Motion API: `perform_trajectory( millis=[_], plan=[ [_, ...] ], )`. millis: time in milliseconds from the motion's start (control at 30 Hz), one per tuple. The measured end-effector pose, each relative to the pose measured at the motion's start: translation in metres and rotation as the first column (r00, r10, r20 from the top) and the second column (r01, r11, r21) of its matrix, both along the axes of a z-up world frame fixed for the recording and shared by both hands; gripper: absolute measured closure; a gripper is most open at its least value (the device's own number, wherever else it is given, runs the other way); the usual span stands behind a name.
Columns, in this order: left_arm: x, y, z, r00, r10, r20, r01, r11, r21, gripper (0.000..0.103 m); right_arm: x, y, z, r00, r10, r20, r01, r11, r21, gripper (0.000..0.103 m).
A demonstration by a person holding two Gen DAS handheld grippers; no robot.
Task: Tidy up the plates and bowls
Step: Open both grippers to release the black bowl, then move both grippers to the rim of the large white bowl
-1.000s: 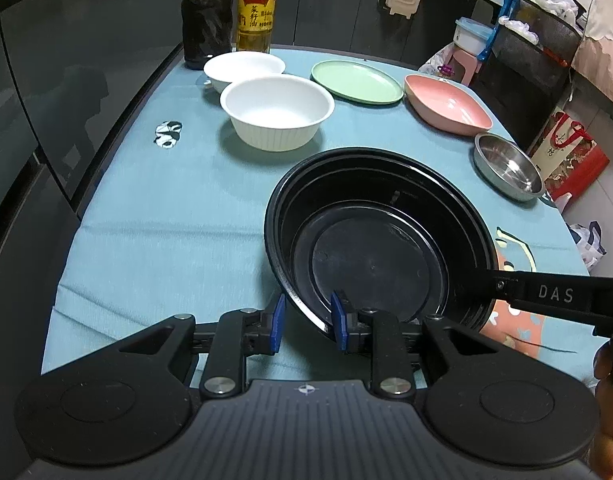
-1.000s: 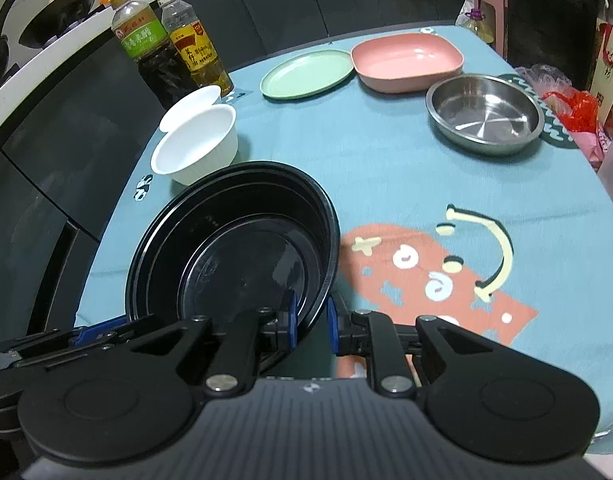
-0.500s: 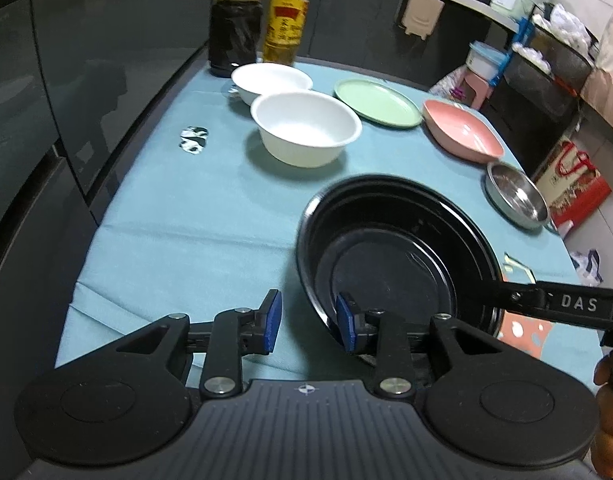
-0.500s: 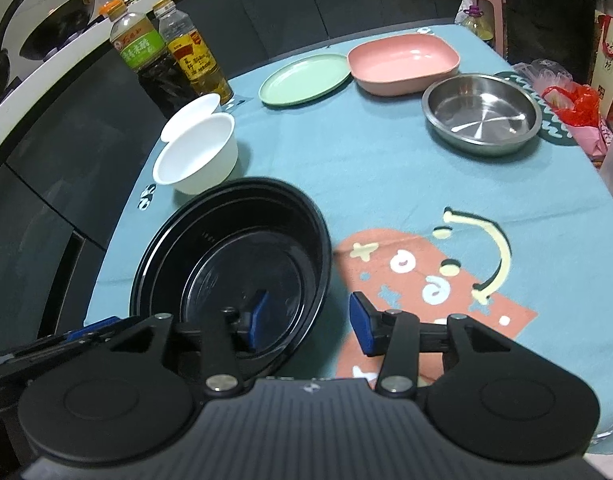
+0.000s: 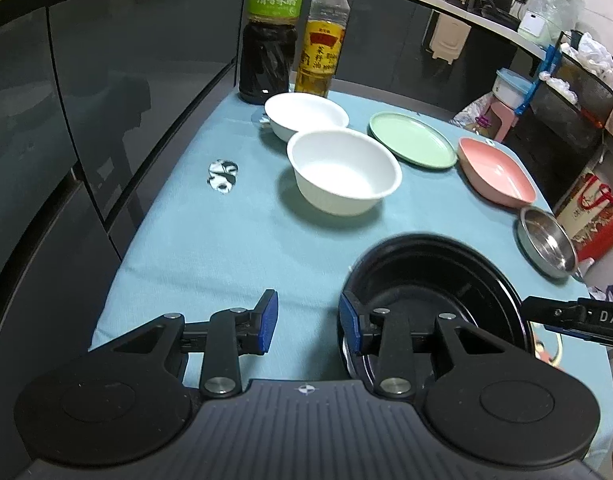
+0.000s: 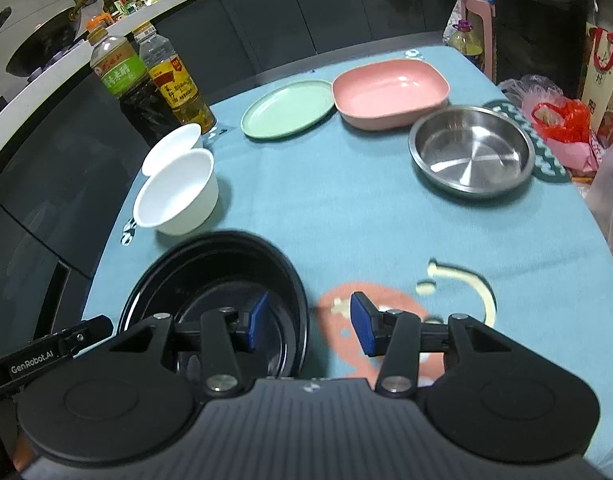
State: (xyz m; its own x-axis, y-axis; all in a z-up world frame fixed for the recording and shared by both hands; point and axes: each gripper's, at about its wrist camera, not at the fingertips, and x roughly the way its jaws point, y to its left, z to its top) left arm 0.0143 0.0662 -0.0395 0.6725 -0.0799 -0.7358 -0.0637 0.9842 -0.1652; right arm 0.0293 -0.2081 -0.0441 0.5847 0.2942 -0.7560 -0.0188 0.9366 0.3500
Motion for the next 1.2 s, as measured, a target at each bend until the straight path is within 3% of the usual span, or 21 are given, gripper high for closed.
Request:
perform_trajectory(
  millis=[567,1200],
  plan=[
    [0.080,0.016,0.008,0.997,0.075,0.018,-0.074,0.997,-0.005,0.070,0.082,0.044,0.016,0.992,0.128,0.005,-0.127,0.991,-0.045,0.070],
    [0.143,0.017,-0.015,0.994,0.078,-0.078,-0.077,0.997,0.005,0.070,0.138,0.081,0.009,0.980,0.197,-0.041,-0.198,0.979,-0.048,0.070]
  ],
)
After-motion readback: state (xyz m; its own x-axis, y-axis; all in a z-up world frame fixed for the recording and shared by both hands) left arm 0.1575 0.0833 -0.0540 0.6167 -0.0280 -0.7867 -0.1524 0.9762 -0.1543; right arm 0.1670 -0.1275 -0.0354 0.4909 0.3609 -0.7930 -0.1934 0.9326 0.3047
